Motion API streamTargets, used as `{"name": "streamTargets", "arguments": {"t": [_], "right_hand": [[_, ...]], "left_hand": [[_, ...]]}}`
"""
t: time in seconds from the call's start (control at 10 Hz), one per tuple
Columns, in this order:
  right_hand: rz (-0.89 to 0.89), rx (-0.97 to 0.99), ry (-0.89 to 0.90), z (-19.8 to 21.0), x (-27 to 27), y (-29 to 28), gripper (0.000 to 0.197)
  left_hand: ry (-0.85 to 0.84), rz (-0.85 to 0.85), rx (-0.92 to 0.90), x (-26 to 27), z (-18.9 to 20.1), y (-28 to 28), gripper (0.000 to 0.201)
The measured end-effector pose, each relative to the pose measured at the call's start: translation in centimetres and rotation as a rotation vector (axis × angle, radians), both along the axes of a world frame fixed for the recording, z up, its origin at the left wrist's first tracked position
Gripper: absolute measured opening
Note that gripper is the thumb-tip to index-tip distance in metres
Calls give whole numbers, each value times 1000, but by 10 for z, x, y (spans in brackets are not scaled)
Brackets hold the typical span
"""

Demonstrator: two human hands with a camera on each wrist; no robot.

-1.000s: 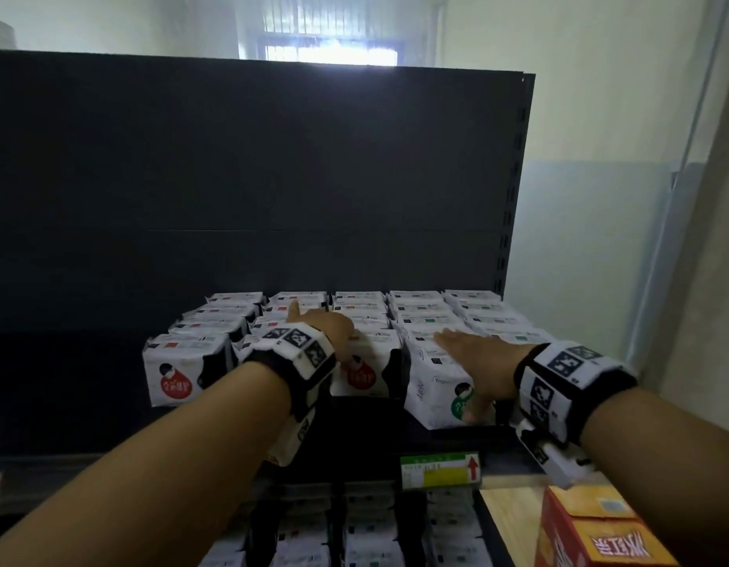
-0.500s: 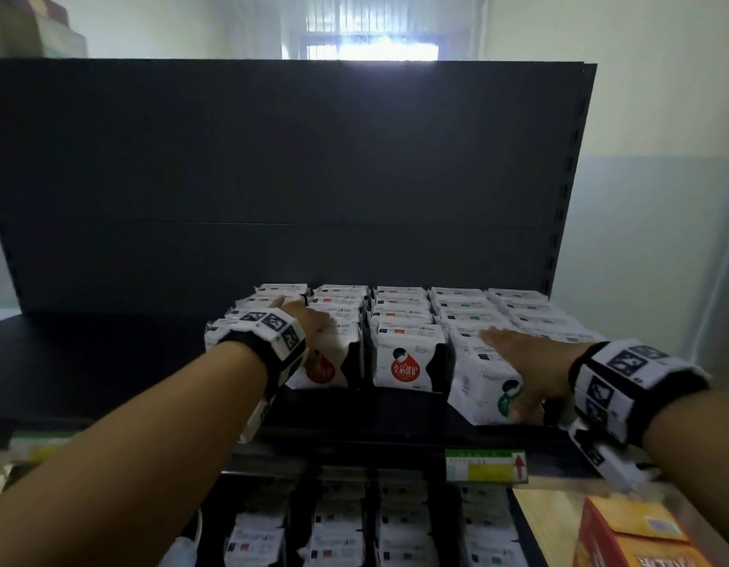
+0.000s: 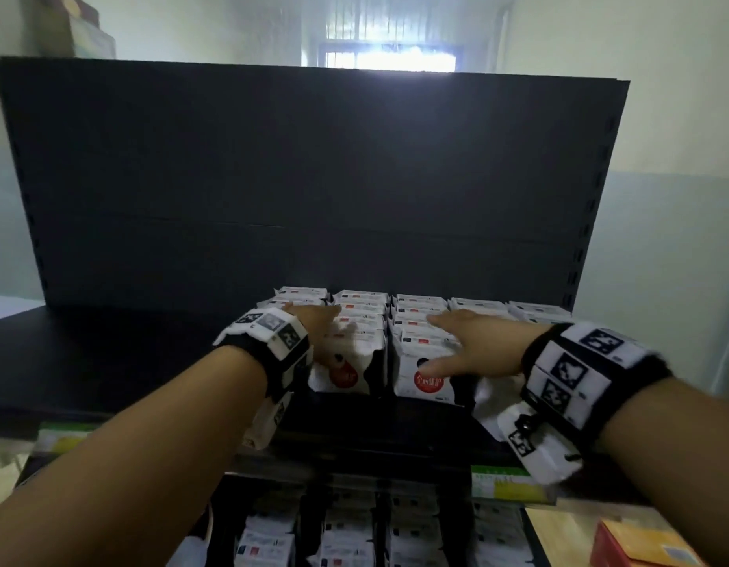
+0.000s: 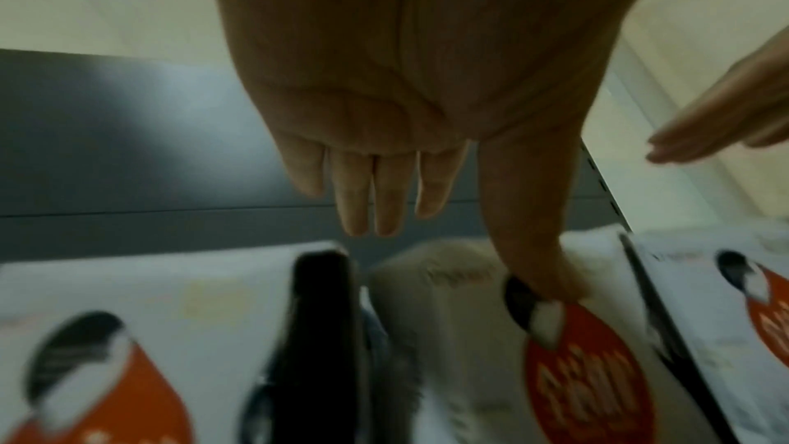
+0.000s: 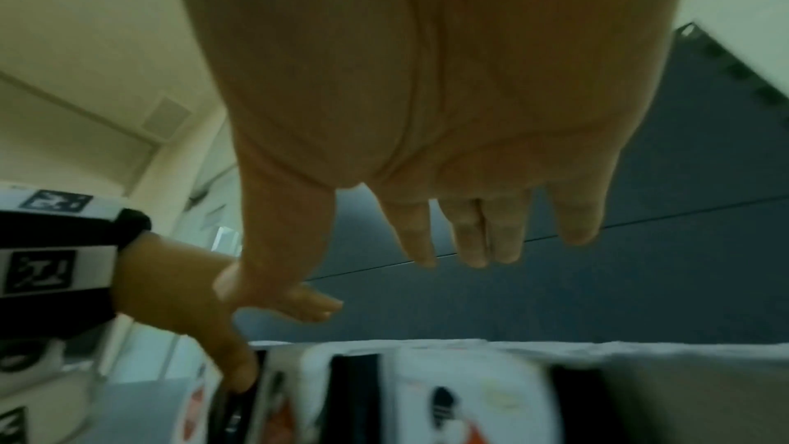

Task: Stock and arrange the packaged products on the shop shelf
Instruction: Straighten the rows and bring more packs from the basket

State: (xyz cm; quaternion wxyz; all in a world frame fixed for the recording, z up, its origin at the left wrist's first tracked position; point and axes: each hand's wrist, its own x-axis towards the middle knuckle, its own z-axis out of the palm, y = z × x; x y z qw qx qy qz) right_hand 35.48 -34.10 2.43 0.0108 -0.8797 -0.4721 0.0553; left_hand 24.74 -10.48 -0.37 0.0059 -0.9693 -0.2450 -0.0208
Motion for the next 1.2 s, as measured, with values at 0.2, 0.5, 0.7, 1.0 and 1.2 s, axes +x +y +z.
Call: {"name": "streamTargets", "arguments": {"t": [0.2, 0.5, 0.7, 1.0, 1.2], "right_hand": [[37, 3, -14, -15, -30, 89, 100], [47, -16, -125, -54, -14, 127, 111], [49, -79, -106, -49, -13, 131, 102], [23, -78, -79, -43, -16, 132, 97], [-6, 230, 27, -42, -8, 120, 95]], "left_hand": [[23, 176, -34, -41, 21, 59, 93], [10, 154, -164, -41, -16, 93, 49], [39, 86, -115, -30, -20, 92, 62], [22, 194, -91, -10, -39, 119, 85], [43, 153, -76, -19, -25, 103, 60]]}}
